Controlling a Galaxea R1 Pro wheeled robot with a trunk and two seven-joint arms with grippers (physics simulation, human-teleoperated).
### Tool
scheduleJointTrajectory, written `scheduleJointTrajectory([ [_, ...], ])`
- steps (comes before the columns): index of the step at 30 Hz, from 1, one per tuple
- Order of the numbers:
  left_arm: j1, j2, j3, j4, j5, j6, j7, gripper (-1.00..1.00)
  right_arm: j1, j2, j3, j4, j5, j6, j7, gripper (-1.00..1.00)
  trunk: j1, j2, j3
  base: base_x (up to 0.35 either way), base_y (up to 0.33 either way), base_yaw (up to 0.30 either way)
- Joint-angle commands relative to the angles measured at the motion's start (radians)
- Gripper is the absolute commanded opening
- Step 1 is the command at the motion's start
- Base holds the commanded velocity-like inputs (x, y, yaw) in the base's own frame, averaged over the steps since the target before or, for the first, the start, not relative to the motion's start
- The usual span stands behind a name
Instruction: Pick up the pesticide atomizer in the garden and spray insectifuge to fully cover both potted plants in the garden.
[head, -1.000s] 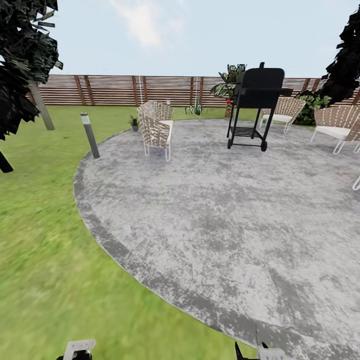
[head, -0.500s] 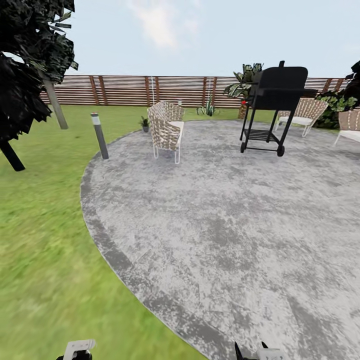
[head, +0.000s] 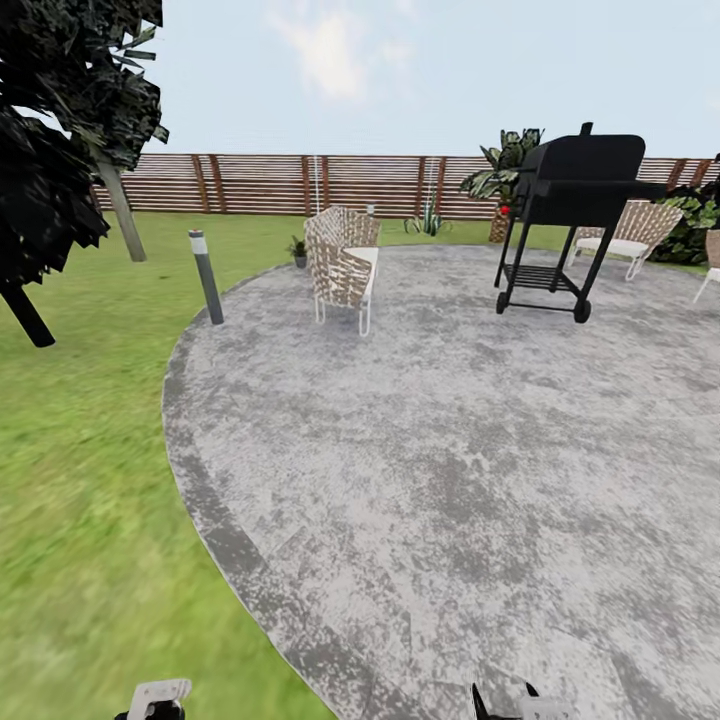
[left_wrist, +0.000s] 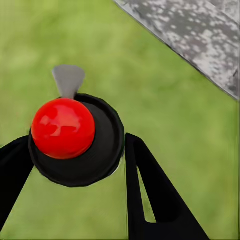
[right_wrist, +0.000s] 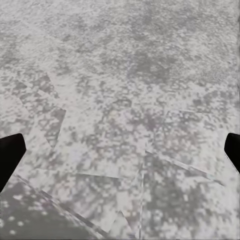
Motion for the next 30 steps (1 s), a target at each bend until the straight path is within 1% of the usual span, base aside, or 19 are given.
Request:
scheduleJointTrajectory([
  [1, 0.001, 0.0, 0.01, 0.001, -0.009, -0.004, -0.003, -1.0, 0.0, -0.001, -0.008, -0.001, 0.0, -0.003, 0.009, 1.0, 0.0, -0.001, -0.001, 0.0, 0.0, 0.0],
  [4, 0.002, 0.0, 0.009, 0.001, -0.009, -0.005, -0.002, -1.0, 0.001, 0.008, -0.009, -0.002, 0.0, -0.003, 0.008, 1.0, 0.0, -0.001, -0.001, 0.014, 0.0, 0.0],
  [6, 0.002, -0.001, 0.009, 0.001, -0.009, -0.005, -0.002, -1.0, 0.001, 0.004, -0.009, -0.002, -0.002, -0.003, 0.008, 1.0, 0.0, -0.001, -0.001, 0.152, 0.0, 0.0],
  [15, 0.003, -0.006, 0.008, 0.001, -0.01, -0.005, -0.002, -1.0, 0.001, 0.001, -0.01, -0.001, -0.003, -0.003, 0.008, 1.0, 0.0, -0.001, -0.001, 0.317, 0.0, -0.012],
  [30, 0.003, -0.006, 0.009, 0.001, -0.01, -0.005, -0.002, -1.0, 0.001, 0.001, -0.01, -0.001, -0.003, -0.003, 0.008, 1.0, 0.0, -0.001, -0.001, 0.337, 0.0, -0.245],
])
